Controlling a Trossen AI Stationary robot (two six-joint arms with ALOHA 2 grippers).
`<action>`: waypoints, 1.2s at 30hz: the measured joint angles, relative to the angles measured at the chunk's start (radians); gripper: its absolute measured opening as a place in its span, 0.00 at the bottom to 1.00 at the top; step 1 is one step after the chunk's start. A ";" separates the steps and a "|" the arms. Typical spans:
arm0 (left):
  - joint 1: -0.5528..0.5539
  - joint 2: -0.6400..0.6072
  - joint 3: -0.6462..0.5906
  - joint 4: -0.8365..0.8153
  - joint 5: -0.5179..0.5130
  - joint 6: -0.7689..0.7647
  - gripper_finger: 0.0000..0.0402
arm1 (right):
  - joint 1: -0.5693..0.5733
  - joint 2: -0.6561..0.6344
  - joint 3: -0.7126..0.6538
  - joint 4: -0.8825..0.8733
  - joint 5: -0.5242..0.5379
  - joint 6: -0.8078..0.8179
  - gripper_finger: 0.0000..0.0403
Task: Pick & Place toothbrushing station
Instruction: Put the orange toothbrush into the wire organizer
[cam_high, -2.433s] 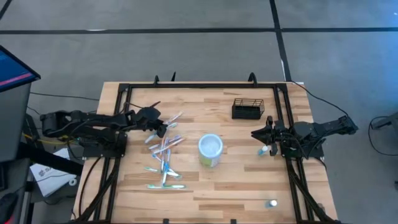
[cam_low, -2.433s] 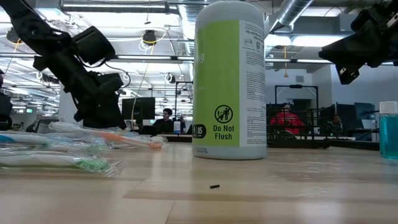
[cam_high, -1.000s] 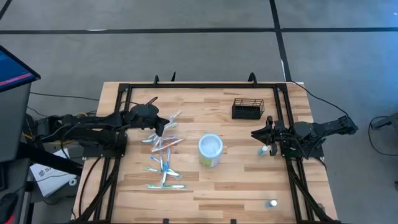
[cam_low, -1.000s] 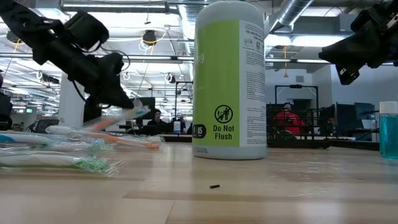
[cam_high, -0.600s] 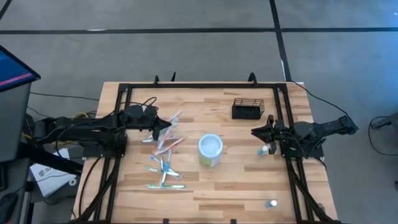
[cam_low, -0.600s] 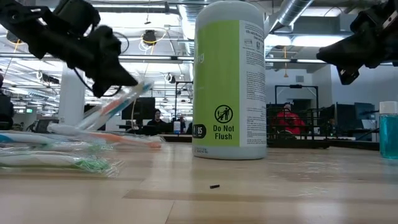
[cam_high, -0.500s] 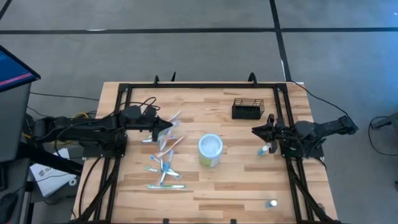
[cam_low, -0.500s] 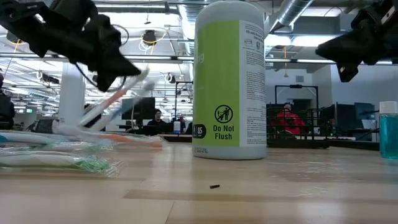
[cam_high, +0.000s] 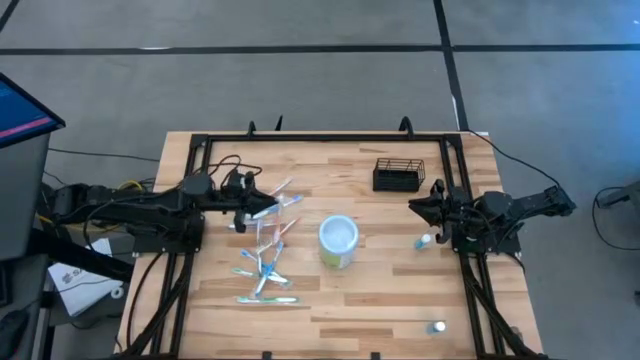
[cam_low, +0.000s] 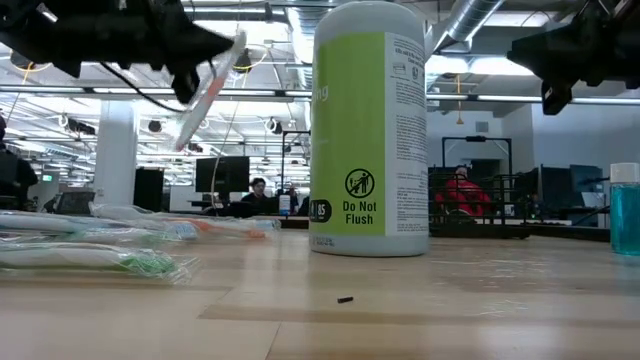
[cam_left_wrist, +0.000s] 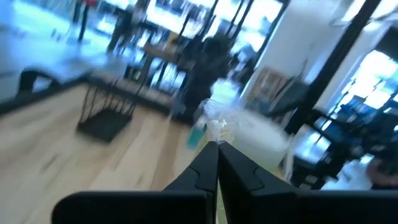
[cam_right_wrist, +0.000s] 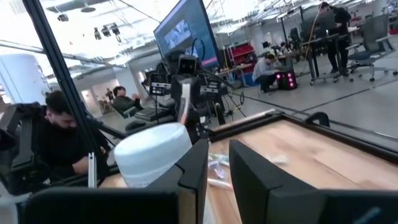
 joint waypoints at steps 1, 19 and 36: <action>-0.007 0.000 0.000 0.036 0.000 0.002 0.00 | 0.000 0.000 0.000 0.007 0.000 0.000 0.15; -0.017 0.043 0.199 0.023 -0.002 0.186 0.00 | 0.000 0.002 0.000 0.089 -0.008 -0.016 0.15; -0.017 0.363 0.521 0.005 0.089 0.283 0.00 | 0.000 0.425 0.223 0.184 -0.031 -0.125 0.15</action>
